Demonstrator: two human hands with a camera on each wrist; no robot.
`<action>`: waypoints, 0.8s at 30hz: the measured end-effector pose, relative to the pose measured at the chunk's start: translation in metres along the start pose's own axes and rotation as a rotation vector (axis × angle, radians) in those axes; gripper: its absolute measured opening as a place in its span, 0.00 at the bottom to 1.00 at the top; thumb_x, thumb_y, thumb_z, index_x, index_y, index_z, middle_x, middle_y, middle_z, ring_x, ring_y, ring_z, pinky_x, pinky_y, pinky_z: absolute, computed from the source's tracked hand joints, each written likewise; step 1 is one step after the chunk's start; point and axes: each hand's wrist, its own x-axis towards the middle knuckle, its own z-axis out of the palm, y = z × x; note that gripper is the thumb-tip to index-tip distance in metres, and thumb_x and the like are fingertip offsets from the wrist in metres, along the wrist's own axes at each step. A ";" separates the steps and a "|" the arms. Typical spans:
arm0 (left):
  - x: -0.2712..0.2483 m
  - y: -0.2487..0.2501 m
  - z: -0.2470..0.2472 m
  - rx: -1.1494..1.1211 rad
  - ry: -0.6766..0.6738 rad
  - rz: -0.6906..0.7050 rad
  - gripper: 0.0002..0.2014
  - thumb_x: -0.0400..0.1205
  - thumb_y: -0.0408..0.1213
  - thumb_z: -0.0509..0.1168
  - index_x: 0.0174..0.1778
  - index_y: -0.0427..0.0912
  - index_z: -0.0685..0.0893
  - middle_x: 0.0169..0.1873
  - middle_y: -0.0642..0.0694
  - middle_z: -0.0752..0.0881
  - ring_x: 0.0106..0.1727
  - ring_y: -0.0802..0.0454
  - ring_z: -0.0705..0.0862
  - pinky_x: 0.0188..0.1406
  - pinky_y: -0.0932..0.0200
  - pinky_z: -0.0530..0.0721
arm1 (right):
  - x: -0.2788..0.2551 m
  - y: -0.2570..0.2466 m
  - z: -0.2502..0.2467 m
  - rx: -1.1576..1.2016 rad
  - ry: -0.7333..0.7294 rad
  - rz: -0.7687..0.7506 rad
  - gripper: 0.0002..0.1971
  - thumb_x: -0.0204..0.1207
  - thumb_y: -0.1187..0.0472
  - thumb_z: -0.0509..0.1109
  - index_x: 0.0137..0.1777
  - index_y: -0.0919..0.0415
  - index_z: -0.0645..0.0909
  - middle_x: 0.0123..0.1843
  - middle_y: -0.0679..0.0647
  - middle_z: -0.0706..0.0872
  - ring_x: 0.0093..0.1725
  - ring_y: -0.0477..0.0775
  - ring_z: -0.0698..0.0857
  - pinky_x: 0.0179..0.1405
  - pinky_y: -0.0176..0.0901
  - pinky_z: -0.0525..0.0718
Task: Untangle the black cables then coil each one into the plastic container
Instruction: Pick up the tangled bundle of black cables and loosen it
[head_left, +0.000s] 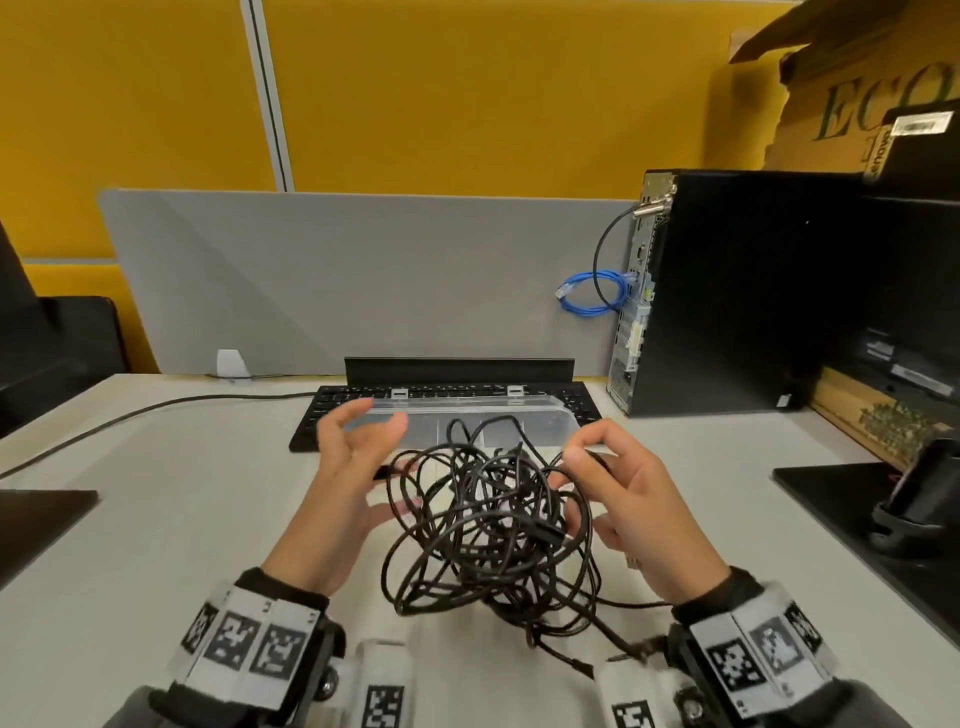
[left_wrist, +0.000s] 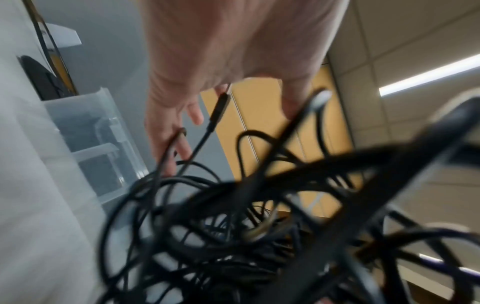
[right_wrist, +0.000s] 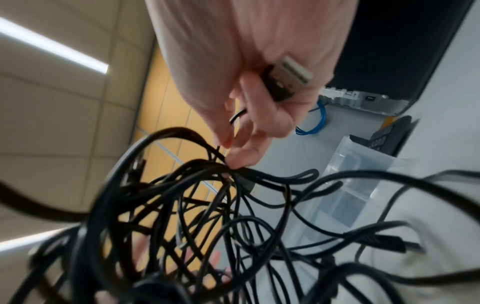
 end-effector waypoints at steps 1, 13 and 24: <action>-0.003 0.001 0.002 0.088 -0.105 0.007 0.30 0.62 0.64 0.71 0.60 0.65 0.74 0.62 0.57 0.75 0.61 0.51 0.82 0.56 0.41 0.84 | 0.000 0.000 0.002 -0.035 -0.016 -0.016 0.06 0.81 0.61 0.63 0.42 0.58 0.75 0.35 0.56 0.88 0.29 0.56 0.76 0.15 0.28 0.63; -0.006 -0.016 0.012 0.743 -0.393 0.137 0.17 0.59 0.60 0.68 0.39 0.57 0.82 0.53 0.61 0.79 0.56 0.65 0.78 0.58 0.69 0.71 | -0.002 0.002 0.008 -0.022 -0.113 0.004 0.06 0.82 0.61 0.62 0.45 0.64 0.74 0.32 0.50 0.85 0.21 0.43 0.76 0.15 0.31 0.57; -0.003 -0.014 0.007 0.410 -0.322 0.176 0.06 0.69 0.44 0.74 0.29 0.50 0.87 0.59 0.55 0.83 0.62 0.67 0.79 0.58 0.72 0.73 | -0.001 -0.002 -0.005 -0.035 0.054 -0.217 0.05 0.78 0.64 0.66 0.42 0.62 0.82 0.21 0.40 0.75 0.19 0.38 0.70 0.19 0.23 0.67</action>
